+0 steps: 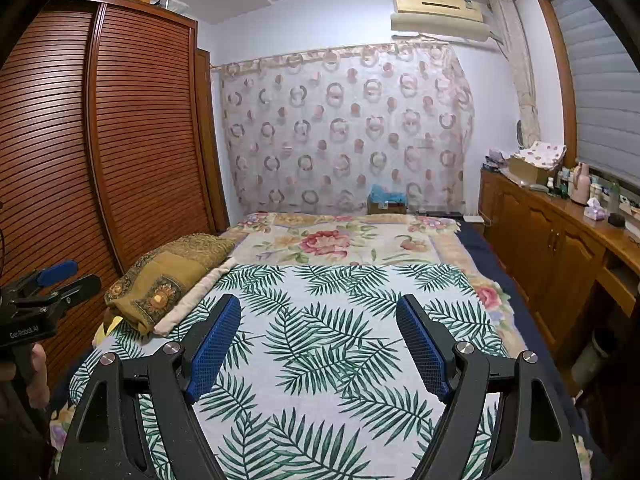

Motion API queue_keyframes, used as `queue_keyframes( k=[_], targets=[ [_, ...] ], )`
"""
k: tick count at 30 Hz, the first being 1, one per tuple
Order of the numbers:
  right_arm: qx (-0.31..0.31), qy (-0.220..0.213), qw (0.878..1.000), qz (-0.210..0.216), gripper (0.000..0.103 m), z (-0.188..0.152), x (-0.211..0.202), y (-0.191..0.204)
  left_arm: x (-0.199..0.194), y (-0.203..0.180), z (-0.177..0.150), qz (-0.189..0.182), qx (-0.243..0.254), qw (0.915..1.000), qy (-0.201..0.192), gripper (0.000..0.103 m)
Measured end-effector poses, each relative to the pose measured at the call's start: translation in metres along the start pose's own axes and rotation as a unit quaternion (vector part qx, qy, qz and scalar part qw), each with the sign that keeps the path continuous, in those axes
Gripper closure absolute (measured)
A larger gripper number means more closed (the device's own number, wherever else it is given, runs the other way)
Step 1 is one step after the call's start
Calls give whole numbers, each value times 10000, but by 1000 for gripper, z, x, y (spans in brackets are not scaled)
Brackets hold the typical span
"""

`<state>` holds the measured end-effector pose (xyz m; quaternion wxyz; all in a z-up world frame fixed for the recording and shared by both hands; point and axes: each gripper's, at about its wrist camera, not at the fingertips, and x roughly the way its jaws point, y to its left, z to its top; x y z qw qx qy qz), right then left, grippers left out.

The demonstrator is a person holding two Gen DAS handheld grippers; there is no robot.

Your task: Fold small clothes

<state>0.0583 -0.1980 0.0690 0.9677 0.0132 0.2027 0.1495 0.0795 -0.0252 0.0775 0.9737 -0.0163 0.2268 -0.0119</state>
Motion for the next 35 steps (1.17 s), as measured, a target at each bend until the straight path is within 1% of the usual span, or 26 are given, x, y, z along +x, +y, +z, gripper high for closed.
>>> queue_keyframes(
  k=[35],
  targets=[
    [4, 2, 10000, 6, 21, -2, -1, -3, 0, 0, 0, 3, 6, 10000, 1, 9]
  ],
)
